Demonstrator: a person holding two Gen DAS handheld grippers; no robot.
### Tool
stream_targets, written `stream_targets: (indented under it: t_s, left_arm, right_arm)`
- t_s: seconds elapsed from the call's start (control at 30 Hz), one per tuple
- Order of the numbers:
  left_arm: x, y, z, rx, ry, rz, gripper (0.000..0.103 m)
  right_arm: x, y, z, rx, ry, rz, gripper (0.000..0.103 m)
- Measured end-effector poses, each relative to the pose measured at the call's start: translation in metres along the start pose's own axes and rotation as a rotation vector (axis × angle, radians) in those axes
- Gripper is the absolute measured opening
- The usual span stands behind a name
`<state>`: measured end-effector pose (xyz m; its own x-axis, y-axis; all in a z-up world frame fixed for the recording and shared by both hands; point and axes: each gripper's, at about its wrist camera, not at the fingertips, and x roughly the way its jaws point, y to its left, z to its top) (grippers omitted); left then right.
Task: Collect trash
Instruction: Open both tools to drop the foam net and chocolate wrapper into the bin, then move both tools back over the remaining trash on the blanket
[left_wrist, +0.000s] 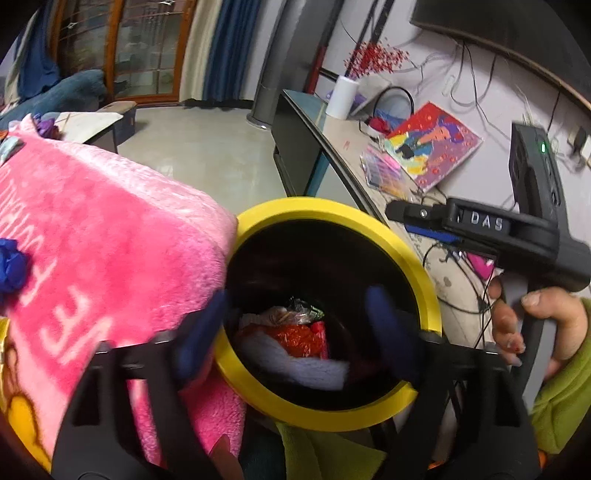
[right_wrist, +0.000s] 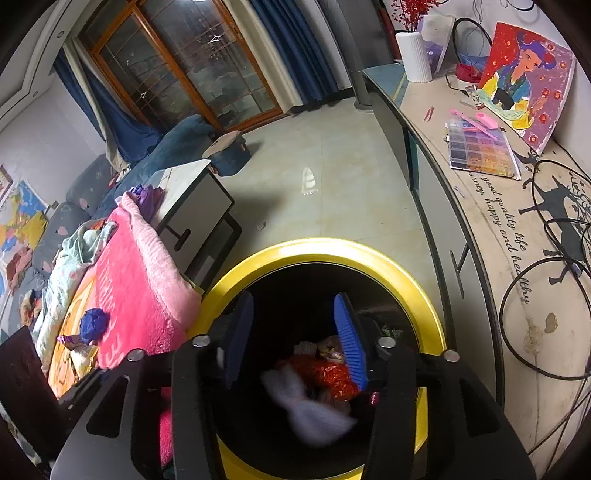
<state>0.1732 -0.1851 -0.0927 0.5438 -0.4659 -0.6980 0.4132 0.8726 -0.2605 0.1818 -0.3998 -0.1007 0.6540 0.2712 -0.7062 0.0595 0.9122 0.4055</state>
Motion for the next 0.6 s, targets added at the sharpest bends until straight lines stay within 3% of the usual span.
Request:
stream_targets:
  t_s: [0.1,0.6]
  left_arm:
    - [-0.007,0.005,0.001,-0.017,-0.012,0.007,0.092]
    - [-0.064,0.017,0.005,-0.014,-0.158,0.126,0.092]
  right_arm:
    - [-0.003,0.001,0.001,0.002,-0.012,-0.014,0.054]
    - [-0.026,0.034,0.001,-0.088,-0.101,-0.027,0.073]
